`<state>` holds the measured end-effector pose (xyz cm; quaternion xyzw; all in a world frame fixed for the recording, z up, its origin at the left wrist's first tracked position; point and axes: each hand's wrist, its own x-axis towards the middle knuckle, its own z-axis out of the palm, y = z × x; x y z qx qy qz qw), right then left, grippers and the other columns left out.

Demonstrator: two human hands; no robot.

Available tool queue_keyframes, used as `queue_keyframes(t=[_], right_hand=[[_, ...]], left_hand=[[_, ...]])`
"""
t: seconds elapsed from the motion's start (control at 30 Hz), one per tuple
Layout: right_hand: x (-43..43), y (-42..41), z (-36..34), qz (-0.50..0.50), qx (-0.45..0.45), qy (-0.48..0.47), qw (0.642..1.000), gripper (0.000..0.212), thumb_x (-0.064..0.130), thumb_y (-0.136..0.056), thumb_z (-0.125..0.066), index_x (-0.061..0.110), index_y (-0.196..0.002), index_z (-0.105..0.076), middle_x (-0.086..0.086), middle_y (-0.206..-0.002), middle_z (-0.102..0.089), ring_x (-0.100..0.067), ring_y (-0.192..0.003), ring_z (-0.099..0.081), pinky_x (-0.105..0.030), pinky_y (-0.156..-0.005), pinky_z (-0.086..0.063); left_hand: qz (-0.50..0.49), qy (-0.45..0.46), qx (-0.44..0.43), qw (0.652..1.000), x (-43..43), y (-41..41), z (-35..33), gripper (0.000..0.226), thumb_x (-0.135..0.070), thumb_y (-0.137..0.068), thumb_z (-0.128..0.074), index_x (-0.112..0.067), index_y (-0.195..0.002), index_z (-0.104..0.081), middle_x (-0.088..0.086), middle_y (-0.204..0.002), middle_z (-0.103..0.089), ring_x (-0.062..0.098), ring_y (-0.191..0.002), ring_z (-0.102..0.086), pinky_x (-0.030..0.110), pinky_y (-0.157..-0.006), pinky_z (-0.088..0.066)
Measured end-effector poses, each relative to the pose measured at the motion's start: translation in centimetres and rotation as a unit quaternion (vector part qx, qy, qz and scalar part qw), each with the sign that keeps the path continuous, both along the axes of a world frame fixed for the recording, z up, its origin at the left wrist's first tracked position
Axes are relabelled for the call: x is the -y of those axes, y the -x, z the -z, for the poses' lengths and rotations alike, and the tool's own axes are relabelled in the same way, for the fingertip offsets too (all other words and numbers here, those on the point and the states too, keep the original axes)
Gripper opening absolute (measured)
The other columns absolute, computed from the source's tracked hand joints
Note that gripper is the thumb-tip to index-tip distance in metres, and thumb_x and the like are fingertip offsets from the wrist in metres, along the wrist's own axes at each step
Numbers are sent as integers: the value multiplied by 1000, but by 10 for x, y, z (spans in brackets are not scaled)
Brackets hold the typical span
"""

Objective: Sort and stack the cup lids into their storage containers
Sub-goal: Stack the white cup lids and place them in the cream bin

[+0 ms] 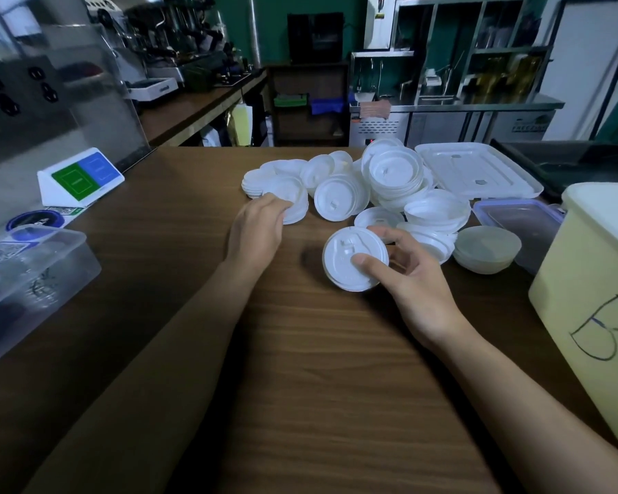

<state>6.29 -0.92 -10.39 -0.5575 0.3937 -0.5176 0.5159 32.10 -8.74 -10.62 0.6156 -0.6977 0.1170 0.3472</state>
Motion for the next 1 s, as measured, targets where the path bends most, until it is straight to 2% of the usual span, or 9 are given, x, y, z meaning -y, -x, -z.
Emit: queue_keyframes(t=[0.17, 0.27, 0.43, 0.53, 0.63, 0.73, 0.9, 1.0], right_hand=[[-2, -1, -2, 5, 1, -6, 1000, 42, 20, -87, -86, 27, -125, -70, -2, -114, -79, -20, -113, -73, -34, -100, -56], [-4, -1, -4, 6, -5, -3, 1000, 42, 20, -87, -86, 26, -126, -70, -1, -114, -79, -19, -113, -72, -34, -101, -55], [-8, -2, -8, 10, -9, -1, 1000, 41, 18, -88, -85, 25, -125, -70, 0, -113, -79, -16, -110, -72, -27, -95, -56], [-8, -2, -7, 20, -5, -1, 1000, 39, 17, -88, -85, 27, -122, -70, -1, -113, -78, -19, -110, -72, -32, -98, -57], [-7, -2, -6, 32, 0, 5, 999, 40, 17, -88, -85, 28, -123, -68, 0, -114, -77, -19, -110, -71, -29, -95, -56], [-6, -2, -7, 29, -1, 19, 999, 43, 18, -91, -83, 35, -127, -67, 2, -115, -77, -13, -108, -71, -22, -91, -54], [-5, 0, -6, 14, 3, 46, 999, 38, 18, -96, -77, 31, -131, -69, 6, -133, -72, -10, -124, -66, -21, -100, -51], [-5, 0, -6, 12, 13, 47, 999, 38, 16, -96, -77, 29, -131, -70, 6, -133, -72, -9, -123, -67, -17, -96, -52]], left_hand=[[17, 7, 16, 1000, -26, 9, -4, 22, -4, -96, -66, -9, -115, -75, 5, -109, -71, 29, -93, -69, 41, -74, -57], [27, 19, 12, 999, -46, 11, -5, 14, -4, -91, -72, -12, -102, -76, 1, -100, -71, 25, -85, -69, 36, -66, -55], [48, 23, -37, 998, -76, 16, -8, 13, -9, -84, -84, -14, -88, -73, -5, -87, -69, 16, -75, -66, 38, -61, -55], [59, 32, -119, 991, -86, 21, -13, 16, -13, -82, -87, -12, -86, -71, -6, -82, -65, 13, -74, -62, 38, -66, -55], [79, 54, -196, 976, -94, 28, -21, 20, -10, -86, -84, -9, -104, -74, -5, -92, -68, 12, -83, -65, 30, -76, -60], [93, 47, -268, 958, -98, 36, -27, 27, -13, -95, -74, -15, -122, -73, -3, -107, -68, 15, -95, -70, 26, -79, -62], [160, -19, -419, 893, -95, 39, -30, 33, -8, -100, -62, -33, -119, -70, 8, -117, -66, 12, -102, -71, 32, -95, -56], [156, -29, -464, 871, -98, 40, -34, 33, -1, -102, -59, -26, -121, -71, 7, -120, -68, 3, -100, -69, 26, -95, -54]])
